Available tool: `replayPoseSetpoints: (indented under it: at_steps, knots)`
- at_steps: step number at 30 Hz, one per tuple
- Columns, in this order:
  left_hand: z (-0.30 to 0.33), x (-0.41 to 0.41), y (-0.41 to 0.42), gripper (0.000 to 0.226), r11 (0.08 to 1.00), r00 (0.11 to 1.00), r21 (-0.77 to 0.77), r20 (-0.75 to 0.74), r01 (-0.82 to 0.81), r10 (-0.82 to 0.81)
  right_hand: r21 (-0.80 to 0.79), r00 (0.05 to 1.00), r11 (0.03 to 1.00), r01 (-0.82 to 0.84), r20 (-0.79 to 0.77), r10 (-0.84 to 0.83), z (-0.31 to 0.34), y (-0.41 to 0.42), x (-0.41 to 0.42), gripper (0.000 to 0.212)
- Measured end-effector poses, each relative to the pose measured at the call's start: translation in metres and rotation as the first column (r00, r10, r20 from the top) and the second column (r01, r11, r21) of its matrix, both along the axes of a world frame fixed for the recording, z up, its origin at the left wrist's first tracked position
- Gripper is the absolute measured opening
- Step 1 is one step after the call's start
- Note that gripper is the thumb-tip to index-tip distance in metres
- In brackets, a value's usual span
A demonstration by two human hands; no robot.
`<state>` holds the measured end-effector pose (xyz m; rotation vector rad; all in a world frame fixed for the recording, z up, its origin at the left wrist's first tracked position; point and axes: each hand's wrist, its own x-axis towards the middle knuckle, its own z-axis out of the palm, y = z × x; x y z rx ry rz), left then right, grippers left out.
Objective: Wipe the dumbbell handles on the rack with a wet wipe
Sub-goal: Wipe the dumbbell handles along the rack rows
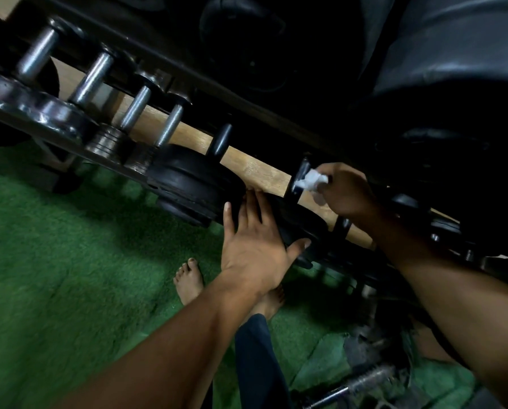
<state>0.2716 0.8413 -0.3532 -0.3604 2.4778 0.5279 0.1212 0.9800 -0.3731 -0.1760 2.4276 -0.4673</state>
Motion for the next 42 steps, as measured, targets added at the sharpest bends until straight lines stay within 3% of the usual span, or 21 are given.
replayPoseSetpoints:
  at_steps: [2, 4, 7, 10, 15, 19, 25, 28, 31, 33, 35, 37, 39, 40, 42]
  knots:
    - [0.001, 0.0, 0.0, 0.118, 1.0, 1.0, 0.006, -0.001, -0.008, 0.008, 0.06, 0.968, 0.993, -0.101, -0.225, 0.112, -0.007, -0.001, 0.001, 0.026]
    - [0.002, -0.001, 0.0, 0.118, 1.0, 1.0, 0.001, -0.006, -0.008, 0.008, 0.037, 0.87, 0.947, -0.319, -0.384, 0.308, -0.016, -0.002, -0.002, 0.034]
    - [0.003, -0.001, 0.0, 0.118, 1.0, 1.0, 0.001, -0.007, -0.01, 0.01, 0.13, 0.84, 0.871, -0.473, -0.231, 0.491, -0.009, -0.014, -0.008, 0.04]
    - [0.001, 0.0, -0.001, 0.117, 1.0, 1.0, -0.001, -0.014, -0.009, 0.009, 0.228, 0.753, 0.78, -0.582, -0.211, 0.624, -0.006, -0.03, -0.01, 0.028]
    - [0.0, 0.001, 0.0, 0.118, 1.0, 1.0, -0.003, -0.02, -0.014, 0.013, 0.295, 0.683, 0.656, -0.695, -0.012, 0.73, -0.003, -0.057, -0.023, 0.025]
    - [-0.002, 0.001, 0.0, 0.118, 1.0, 1.0, -0.003, -0.027, -0.014, 0.014, 0.39, 0.499, 0.407, -0.826, 0.169, 0.85, 0.01, -0.072, -0.024, 0.028]
    - [-0.003, 0.002, 0.0, 0.118, 1.0, 0.999, 0.014, -0.041, -0.02, 0.021, 0.297, 0.559, 0.485, -0.823, 0.271, 0.783, 0.009, -0.075, -0.029, 0.022]
    - [-0.001, 0.002, -0.001, 0.118, 1.0, 0.999, 0.015, -0.048, -0.015, 0.016, 0.196, 0.588, 0.555, -0.808, 0.223, 0.777, -0.001, -0.061, -0.025, 0.021]
    - [0.0, 0.002, -0.002, 0.117, 1.0, 0.999, 0.012, -0.054, -0.007, 0.008, 0.041, 0.743, 0.745, -0.666, 0.123, 0.657, -0.013, -0.04, -0.02, 0.028]
    - [-0.001, 0.002, -0.001, 0.117, 1.0, 0.998, 0.008, -0.055, -0.004, 0.004, -0.051, 0.836, 0.834, -0.549, -0.025, 0.549, -0.012, -0.026, -0.011, 0.023]
    - [0.0, 0.003, -0.001, 0.116, 1.0, 0.998, -0.005, -0.057, 0.002, -0.003, -0.196, 0.92, 0.901, -0.386, -0.15, 0.362, -0.01, -0.009, 0.002, 0.018]
    - [0.001, 0.002, 0.0, 0.116, 1.0, 0.999, -0.01, -0.046, 0.008, -0.008, -0.353, 0.982, 0.925, -0.138, -0.173, 0.081, -0.013, 0.009, 0.016, 0.019]
    - [0.002, 0.001, 0.0, 0.116, 1.0, 0.999, -0.003, -0.034, 0.001, -0.001, -0.445, 0.967, 0.869, 0.217, -0.024, -0.254, -0.025, 0.021, 0.024, 0.018]
    - [0.002, 0.001, 0.0, 0.116, 1.0, 1.0, 0.001, -0.03, -0.003, 0.003, -0.453, 0.912, 0.796, 0.401, 0.114, -0.395, -0.034, 0.024, 0.026, 0.016]
    - [0.002, 0.001, 0.0, 0.117, 1.0, 0.999, 0.001, -0.034, -0.006, 0.006, -0.386, 0.768, 0.667, 0.637, 0.391, -0.507, -0.045, 0.023, 0.027, 0.016]
